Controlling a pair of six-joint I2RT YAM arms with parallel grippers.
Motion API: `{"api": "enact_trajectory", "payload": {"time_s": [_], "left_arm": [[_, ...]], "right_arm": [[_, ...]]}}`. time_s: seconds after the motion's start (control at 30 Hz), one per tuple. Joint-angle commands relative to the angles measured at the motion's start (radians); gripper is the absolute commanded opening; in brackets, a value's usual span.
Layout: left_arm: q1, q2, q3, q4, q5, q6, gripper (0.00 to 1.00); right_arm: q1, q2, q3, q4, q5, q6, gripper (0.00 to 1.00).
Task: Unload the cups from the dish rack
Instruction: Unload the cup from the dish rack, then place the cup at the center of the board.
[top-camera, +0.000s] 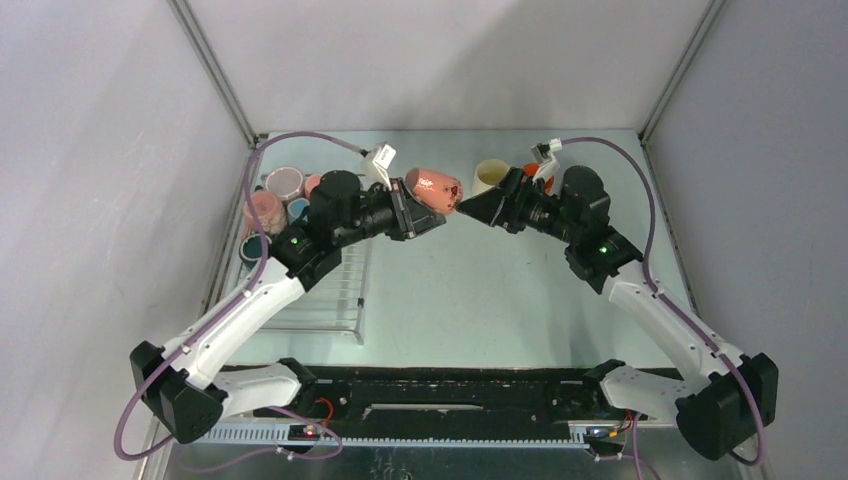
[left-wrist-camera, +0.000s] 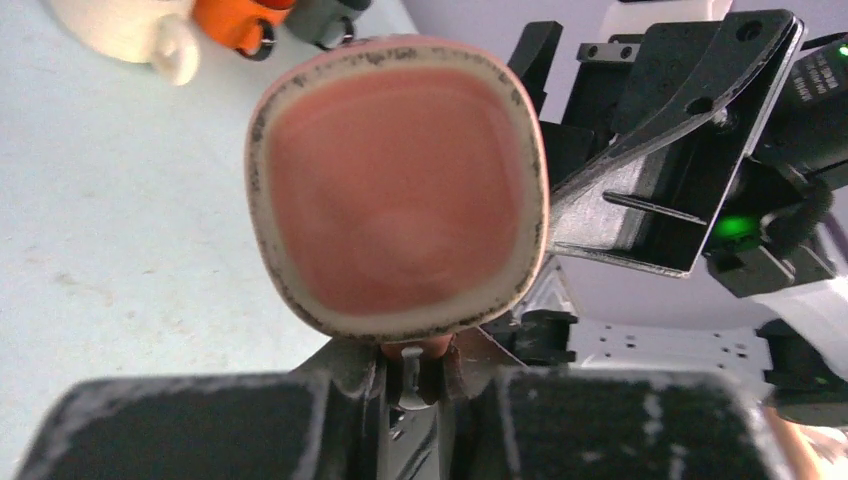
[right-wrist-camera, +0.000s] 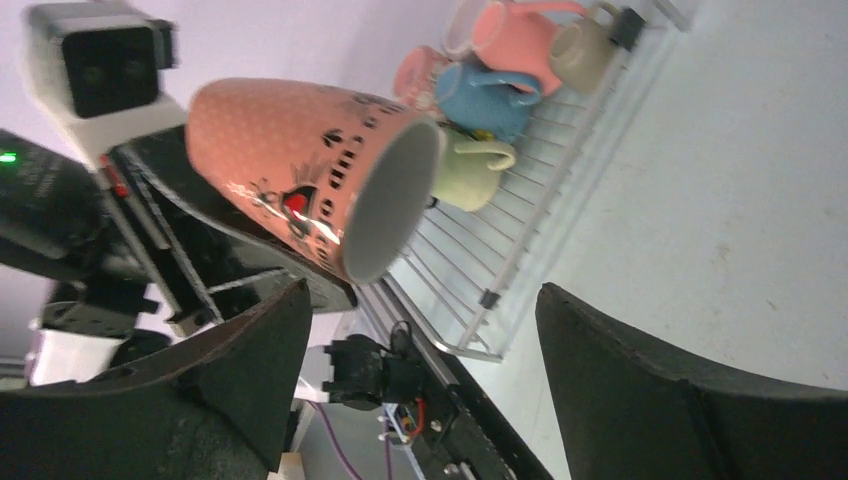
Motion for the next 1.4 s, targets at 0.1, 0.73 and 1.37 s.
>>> {"api": "enact_trajectory", "payload": {"time_s": [0.1,0.73,1.37], "left_arm": [[-0.056,0.014,0.003,0.228,0.096,-0.108,0.00],[-0.093,0.076,-0.050,0.519,0.218,-0.309,0.00],[-0.094,-0.018,-0.126,0.434,0.173,-0.245,0.98]], "right_arm": [[0.000,-0.080,0.000,0.168,-0.041,0.053,0.84],[-0.006,-0.086,-0.001,0.264,-0.089,0.140,0.22],[0.032,-0.127,0.052,0.085,0.098,-0.008,0.00]]}}
